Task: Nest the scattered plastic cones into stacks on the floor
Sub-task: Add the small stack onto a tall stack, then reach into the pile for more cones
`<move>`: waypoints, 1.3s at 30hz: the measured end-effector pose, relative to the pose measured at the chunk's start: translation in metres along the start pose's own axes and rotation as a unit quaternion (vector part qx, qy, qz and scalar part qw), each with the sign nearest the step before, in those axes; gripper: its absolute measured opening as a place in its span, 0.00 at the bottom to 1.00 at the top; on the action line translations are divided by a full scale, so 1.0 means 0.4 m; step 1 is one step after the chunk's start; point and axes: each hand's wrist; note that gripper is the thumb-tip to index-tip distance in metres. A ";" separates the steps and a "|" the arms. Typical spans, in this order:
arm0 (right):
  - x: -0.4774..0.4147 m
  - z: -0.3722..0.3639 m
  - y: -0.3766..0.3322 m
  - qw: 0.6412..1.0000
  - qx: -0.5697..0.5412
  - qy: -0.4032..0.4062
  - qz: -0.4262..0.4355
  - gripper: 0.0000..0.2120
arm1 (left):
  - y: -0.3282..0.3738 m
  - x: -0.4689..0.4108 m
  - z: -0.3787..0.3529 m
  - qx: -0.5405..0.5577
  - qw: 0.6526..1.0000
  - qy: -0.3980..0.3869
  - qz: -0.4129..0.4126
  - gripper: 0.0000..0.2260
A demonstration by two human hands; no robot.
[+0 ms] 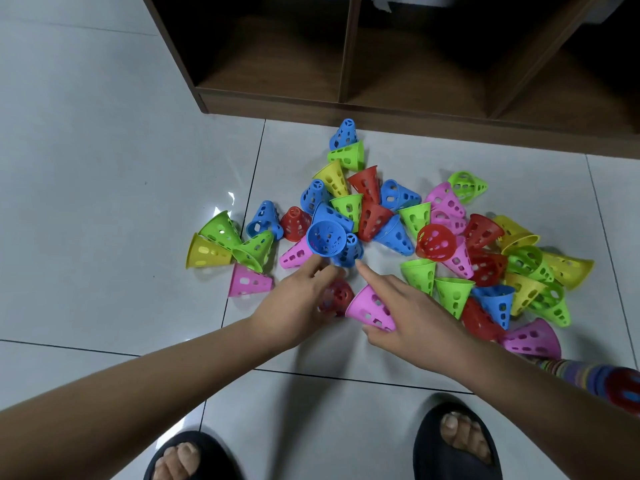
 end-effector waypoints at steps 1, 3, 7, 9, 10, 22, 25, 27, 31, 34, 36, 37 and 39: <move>-0.006 -0.001 -0.003 1.000 0.003 0.001 -0.003 0.49 | -0.005 0.004 0.000 0.008 1.000 -0.002 0.002 0.30; -0.018 -0.003 -0.012 1.000 0.012 0.007 -0.002 0.49 | -0.019 0.018 0.007 -0.005 1.000 0.002 0.002 0.29; -0.049 -0.003 -0.035 0.999 0.046 0.011 0.017 0.45 | -0.075 0.050 0.033 -0.077 0.997 0.029 -0.002 0.28; -0.063 -0.004 -0.047 0.998 0.061 0.010 0.028 0.44 | -0.107 0.066 0.049 -0.100 0.994 0.037 0.012 0.27; -0.069 -0.006 -0.051 0.997 0.065 0.009 0.036 0.43 | -0.122 0.074 0.057 -0.113 0.993 0.040 0.020 0.27; -0.119 -0.028 -0.056 0.987 0.097 0.094 0.089 0.21 | -0.239 0.135 0.083 -0.235 0.970 0.025 0.063 0.23; -0.156 -0.023 -0.058 0.971 0.160 0.131 0.119 0.16 | -0.245 0.131 0.084 -0.247 0.967 0.025 0.060 0.22; -0.179 -0.024 -0.057 0.961 0.199 0.134 0.133 0.14 | -0.248 0.128 0.085 -0.250 0.966 0.032 0.061 0.22; -0.210 -0.034 -0.045 0.954 0.244 0.113 0.132 0.16 | -0.264 0.131 0.096 -0.240 0.967 0.054 0.069 0.22; -0.216 -0.036 -0.035 0.951 0.254 0.112 0.140 0.18 | -0.272 0.135 0.104 -0.225 0.970 0.064 0.072 0.21; -0.214 -0.030 -0.031 0.950 0.244 0.125 0.149 0.19 | -0.269 0.139 0.108 -0.205 0.973 0.073 0.074 0.21; -0.211 -0.024 -0.030 0.951 0.234 0.135 0.152 0.20 | -0.264 0.140 0.112 -0.195 0.975 0.078 0.075 0.21; -0.203 -0.009 -0.029 0.954 0.202 0.160 0.154 0.20 | -0.251 0.140 0.121 -0.173 0.978 0.091 0.077 0.20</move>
Point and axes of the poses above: each hand's wrist, its own x-axis away from the middle knuckle, its own z-axis out of the back of the hand, y = z × x, and after that the axes turned 2 degrees about x, right-handed
